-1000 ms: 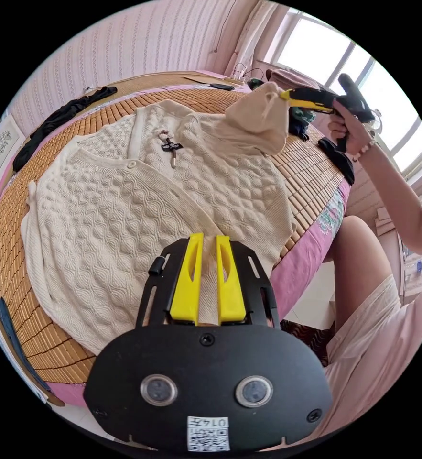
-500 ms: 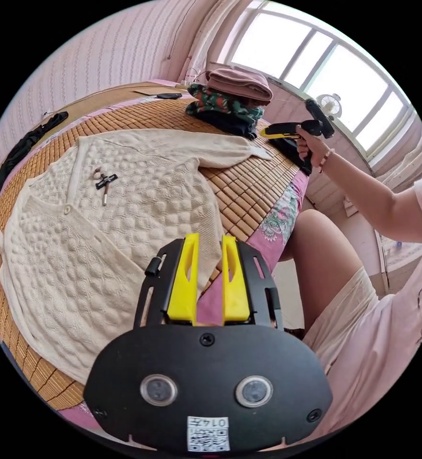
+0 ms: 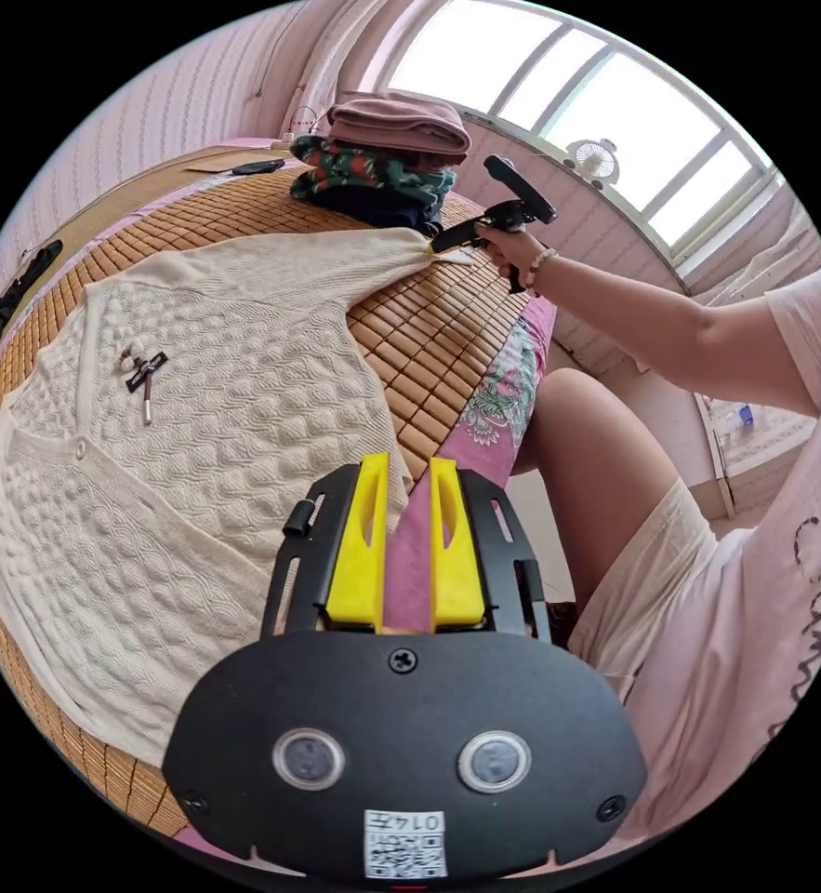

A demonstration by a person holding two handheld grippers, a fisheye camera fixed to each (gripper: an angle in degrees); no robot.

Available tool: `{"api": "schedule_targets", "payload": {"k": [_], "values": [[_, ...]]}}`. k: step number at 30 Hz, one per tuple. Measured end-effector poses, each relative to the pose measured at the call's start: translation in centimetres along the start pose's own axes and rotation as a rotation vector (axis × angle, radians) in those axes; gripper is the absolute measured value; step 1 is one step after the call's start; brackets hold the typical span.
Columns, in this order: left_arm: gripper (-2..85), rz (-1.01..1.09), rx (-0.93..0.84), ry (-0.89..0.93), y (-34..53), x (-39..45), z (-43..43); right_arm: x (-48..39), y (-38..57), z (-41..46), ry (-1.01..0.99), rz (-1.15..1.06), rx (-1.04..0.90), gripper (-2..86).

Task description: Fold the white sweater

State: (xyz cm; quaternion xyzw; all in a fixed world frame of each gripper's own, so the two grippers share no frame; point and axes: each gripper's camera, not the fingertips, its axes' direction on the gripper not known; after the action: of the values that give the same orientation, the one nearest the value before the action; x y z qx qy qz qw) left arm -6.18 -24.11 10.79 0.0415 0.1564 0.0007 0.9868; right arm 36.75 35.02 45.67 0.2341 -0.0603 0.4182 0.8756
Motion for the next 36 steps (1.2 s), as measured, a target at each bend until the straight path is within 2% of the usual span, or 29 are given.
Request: {"api": "schedule_targets", "payload": {"k": [4, 7, 10, 16, 20, 24, 27, 29, 32, 36], "values": [[8.1, 0.018, -0.020, -0.119, 1.5, 0.4, -0.3, -3.8, 4.4, -3.3, -0.053, -0.111, 0.118, 4.6], [8.2, 0.003, -0.111, -0.135, 1.5, 0.3, 2.4, -8.8, 8.2, -3.0, -0.214, -0.259, 0.065, 5.5], [4.1, 0.008, -0.094, -0.205, 1.5, 0.5, 2.4, -13.7, 11.3, -1.4, -0.345, -0.391, -0.022, 6.3], [2.6, -0.168, 0.068, -0.080, 2.7, -2.0, -2.6, -21.2, 14.1, 0.8, -0.314, -0.602, -0.072, 10.9], [2.3, -0.178, 0.071, -0.028, 2.8, -3.0, -3.5, -23.6, 13.1, 1.5, -0.344, -0.590, -0.046, 15.0], [1.4, -0.198, 0.081, 0.019, 3.0, -3.5, -4.0, -24.0, 12.6, 2.2, -0.321, -0.573, -0.050, 15.2], [0.2, -0.199, 0.099, 0.072, 3.1, -3.6, -4.8, -23.7, 12.3, 2.0, -0.333, -0.553, -0.025, 13.4], [-0.6, -0.201, 0.131, 0.098, 3.4, -3.7, -5.3, -23.6, 11.8, 1.9, -0.348, -0.555, 0.006, 7.8], [-0.7, -0.205, 0.118, -0.015, 3.8, -3.8, -5.2, -23.5, 10.8, 1.8, -0.355, -0.533, 0.045, 4.7], [0.1, -0.179, 0.081, -0.001, 3.8, -3.4, -4.6, -23.8, 9.8, 2.6, -0.338, -0.527, 0.013, 5.0]]}}
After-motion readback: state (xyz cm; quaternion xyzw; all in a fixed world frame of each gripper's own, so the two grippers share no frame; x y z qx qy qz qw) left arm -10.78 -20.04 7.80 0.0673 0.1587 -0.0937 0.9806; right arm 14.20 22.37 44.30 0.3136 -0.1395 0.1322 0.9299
